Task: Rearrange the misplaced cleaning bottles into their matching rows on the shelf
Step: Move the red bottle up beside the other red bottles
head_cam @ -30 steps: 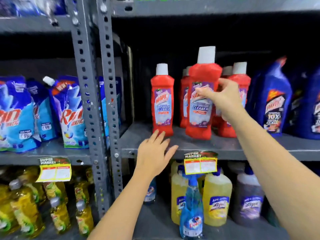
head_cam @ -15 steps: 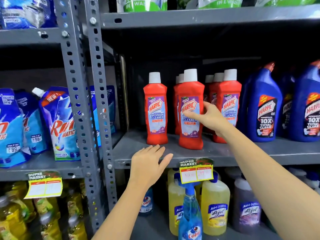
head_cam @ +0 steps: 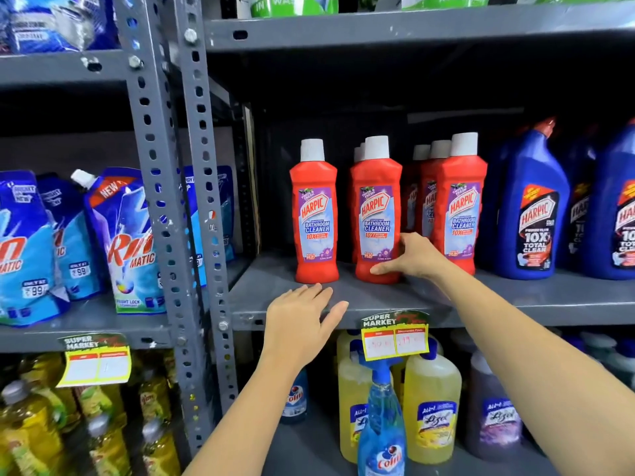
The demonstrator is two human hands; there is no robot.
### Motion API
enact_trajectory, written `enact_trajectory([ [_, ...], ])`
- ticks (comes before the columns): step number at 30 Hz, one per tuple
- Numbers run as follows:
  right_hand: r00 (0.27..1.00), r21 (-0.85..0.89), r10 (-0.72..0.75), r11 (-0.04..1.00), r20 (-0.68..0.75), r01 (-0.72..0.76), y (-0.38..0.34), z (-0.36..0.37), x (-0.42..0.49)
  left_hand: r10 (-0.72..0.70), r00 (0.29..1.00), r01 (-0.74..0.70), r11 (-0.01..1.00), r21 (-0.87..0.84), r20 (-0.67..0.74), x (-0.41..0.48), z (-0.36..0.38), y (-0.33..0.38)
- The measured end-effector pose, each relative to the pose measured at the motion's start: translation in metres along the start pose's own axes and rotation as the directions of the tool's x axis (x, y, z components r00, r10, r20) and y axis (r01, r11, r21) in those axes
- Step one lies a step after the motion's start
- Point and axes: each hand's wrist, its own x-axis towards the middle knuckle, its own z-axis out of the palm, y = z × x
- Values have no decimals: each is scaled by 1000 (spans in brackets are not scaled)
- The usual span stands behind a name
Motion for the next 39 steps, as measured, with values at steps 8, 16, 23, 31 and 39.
enact_trajectory([
  [8, 1000, 78, 12, 997, 17, -14, 14, 7, -1, -21, 999, 21, 1000, 8, 29, -1, 2, 0],
  [16, 992, 235, 28, 970, 125, -57, 16, 0, 9, -28, 998, 29, 1000, 0, 48, -1, 4, -1],
  [23, 977, 310, 7, 948, 212, -74, 23, -1, 13, -34, 998, 34, 999, -7, 58, -2, 3, -1],
  [31, 981, 346, 8, 935, 196, -77, 35, 2, 15, -32, 996, 32, 999, 0, 79, -1, 2, 0],
  [39, 989, 340, -54, 940, 135, 5, 38, 6, 11, -21, 997, 22, 1000, -10, 71, 0, 3, -1],
])
